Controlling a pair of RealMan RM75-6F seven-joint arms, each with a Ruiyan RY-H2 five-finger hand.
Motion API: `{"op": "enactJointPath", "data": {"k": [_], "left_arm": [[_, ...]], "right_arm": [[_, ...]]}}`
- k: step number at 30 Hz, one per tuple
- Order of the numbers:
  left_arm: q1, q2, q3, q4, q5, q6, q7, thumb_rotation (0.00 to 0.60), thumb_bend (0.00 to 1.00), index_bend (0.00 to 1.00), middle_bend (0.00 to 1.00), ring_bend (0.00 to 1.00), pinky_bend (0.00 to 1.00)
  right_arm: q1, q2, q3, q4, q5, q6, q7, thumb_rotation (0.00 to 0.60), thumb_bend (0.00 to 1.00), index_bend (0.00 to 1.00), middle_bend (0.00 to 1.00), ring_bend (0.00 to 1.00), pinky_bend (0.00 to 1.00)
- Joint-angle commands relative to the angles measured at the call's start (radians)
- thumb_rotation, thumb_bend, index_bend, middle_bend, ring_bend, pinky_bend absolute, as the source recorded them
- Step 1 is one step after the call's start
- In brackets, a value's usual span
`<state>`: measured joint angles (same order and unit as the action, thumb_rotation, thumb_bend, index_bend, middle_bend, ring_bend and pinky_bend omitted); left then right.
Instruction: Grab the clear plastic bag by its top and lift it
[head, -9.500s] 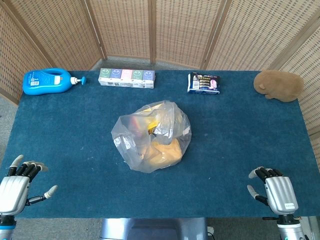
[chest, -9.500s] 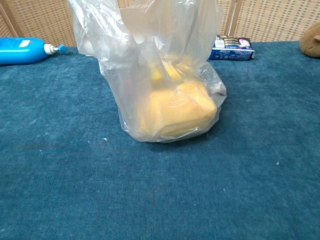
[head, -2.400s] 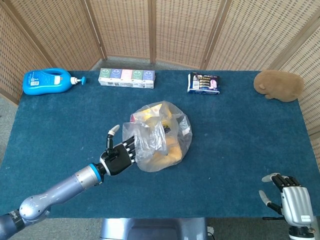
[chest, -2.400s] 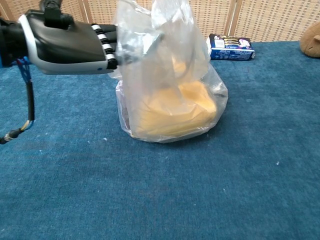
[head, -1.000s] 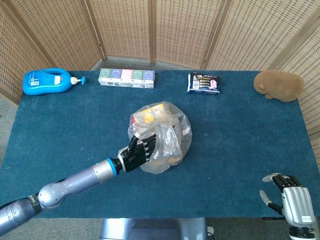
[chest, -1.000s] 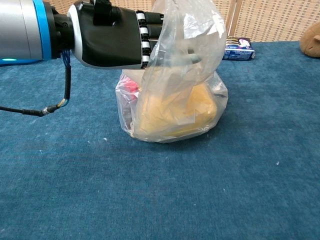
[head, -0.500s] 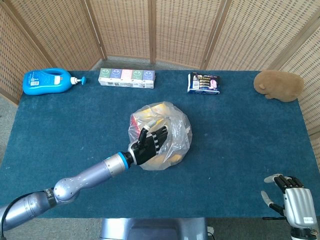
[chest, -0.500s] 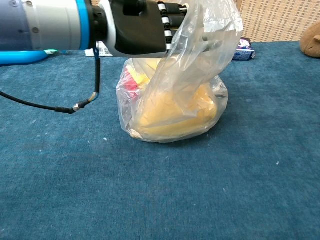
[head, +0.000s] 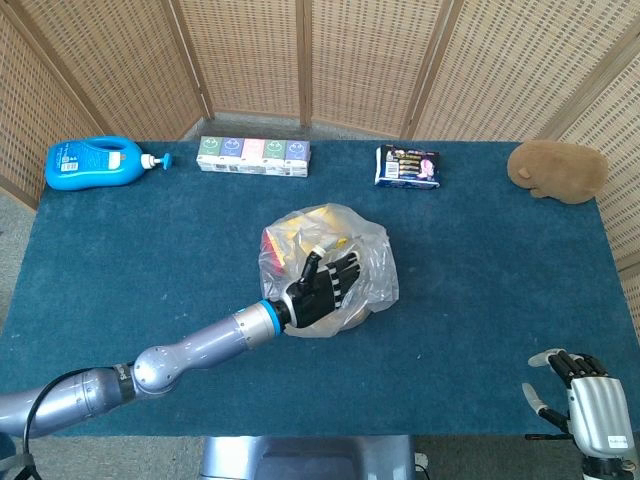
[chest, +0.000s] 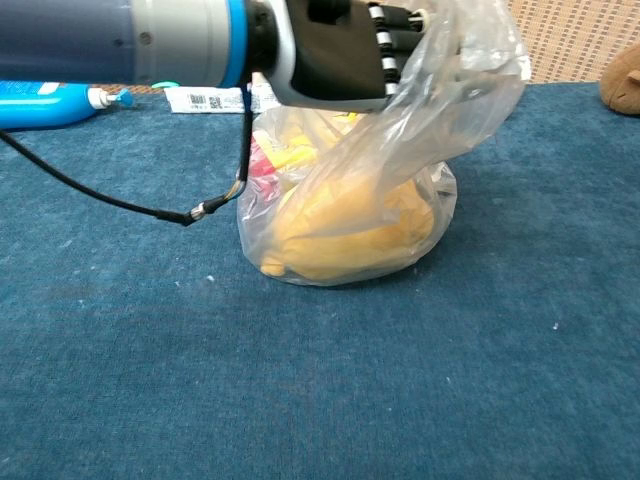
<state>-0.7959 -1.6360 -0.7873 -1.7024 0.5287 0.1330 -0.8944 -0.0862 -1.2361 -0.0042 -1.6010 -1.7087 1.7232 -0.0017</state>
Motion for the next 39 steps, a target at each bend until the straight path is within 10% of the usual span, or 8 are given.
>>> {"op": "enactJointPath", "data": {"k": [1,26,35,39], "left_arm": [[-0.038,-0.009,0.014,0.021,-0.029,0.012,-0.019,0.000,0.28,0.00,0.08,0.03,0.14],[0.108,0.079,-0.001,-0.086,-0.061,0.034,-0.070,0.000,0.29,0.30,0.51,0.49,0.48],[0.208,0.196,0.030,-0.138,-0.061,0.048,-0.063,0.000,0.29,0.31,0.53,0.50,0.47],[0.188,0.196,0.033,-0.131,-0.061,-0.015,-0.064,0.000,0.29,0.29,0.44,0.35,0.32]], "right_arm": [[-0.002,0.001,0.000,0.000,0.001,0.002,0.001,0.600,0.29,0.44,0.46,0.49,0.36],[-0.004,-0.001,0.002,0.005,-0.003,0.005,0.009,0.600,0.29,0.44,0.46,0.49,0.36],[0.002,-0.002,0.003,0.005,-0.004,-0.003,0.009,0.600,0.29,0.44,0.46,0.49,0.36],[0.004,-0.001,0.002,0.002,-0.005,-0.006,0.006,0.600,0.29,0.44,0.46,0.49,0.36]]}}
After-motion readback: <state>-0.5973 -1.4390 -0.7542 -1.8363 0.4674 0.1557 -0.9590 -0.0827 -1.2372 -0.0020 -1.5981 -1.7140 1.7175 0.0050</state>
